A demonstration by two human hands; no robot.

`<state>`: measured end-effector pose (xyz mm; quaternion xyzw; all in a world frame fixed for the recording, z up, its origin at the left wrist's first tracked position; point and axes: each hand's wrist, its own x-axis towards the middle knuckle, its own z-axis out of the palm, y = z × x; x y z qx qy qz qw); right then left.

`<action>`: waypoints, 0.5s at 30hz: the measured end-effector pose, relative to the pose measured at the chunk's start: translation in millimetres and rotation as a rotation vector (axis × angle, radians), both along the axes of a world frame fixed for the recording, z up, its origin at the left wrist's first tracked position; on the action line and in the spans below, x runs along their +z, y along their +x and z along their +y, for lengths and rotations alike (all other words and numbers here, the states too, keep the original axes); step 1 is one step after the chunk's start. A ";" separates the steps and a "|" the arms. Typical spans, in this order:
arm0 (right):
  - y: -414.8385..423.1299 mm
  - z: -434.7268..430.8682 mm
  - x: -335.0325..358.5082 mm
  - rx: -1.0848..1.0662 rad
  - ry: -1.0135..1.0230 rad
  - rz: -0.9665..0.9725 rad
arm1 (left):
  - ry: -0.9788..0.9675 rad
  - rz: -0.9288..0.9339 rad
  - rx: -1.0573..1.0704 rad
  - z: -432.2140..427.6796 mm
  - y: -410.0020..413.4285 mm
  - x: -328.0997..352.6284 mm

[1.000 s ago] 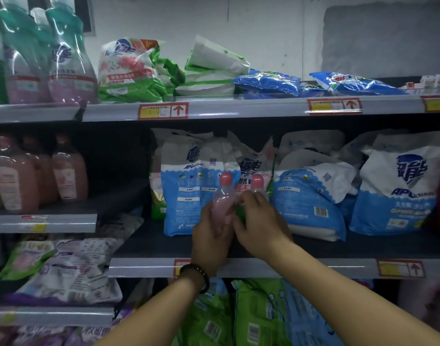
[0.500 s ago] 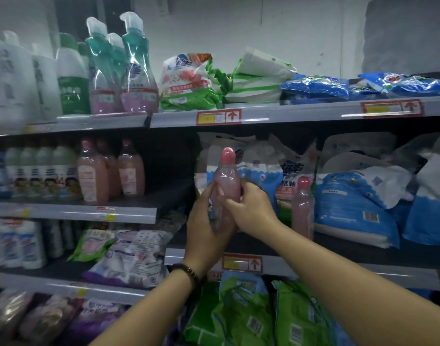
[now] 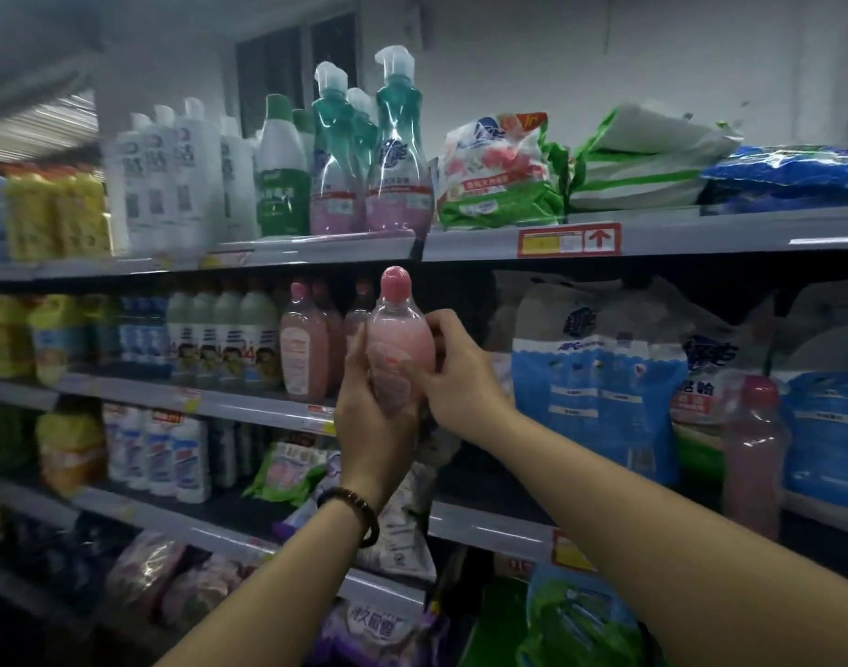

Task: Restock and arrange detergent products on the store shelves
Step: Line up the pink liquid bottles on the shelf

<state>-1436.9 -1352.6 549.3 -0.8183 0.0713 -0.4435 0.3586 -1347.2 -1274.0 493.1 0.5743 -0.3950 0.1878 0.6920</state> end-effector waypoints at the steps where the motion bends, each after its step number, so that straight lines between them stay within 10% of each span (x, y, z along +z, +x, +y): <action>1: 9.5 0.0 1.1 0.006 -0.002 -0.012 | 0.000 -0.010 0.009 -1.4 8.6 1.3; 15: 135.6 -18.4 -8.0 -0.187 0.078 0.020 | 0.128 0.012 0.188 -29.2 103.4 -5.6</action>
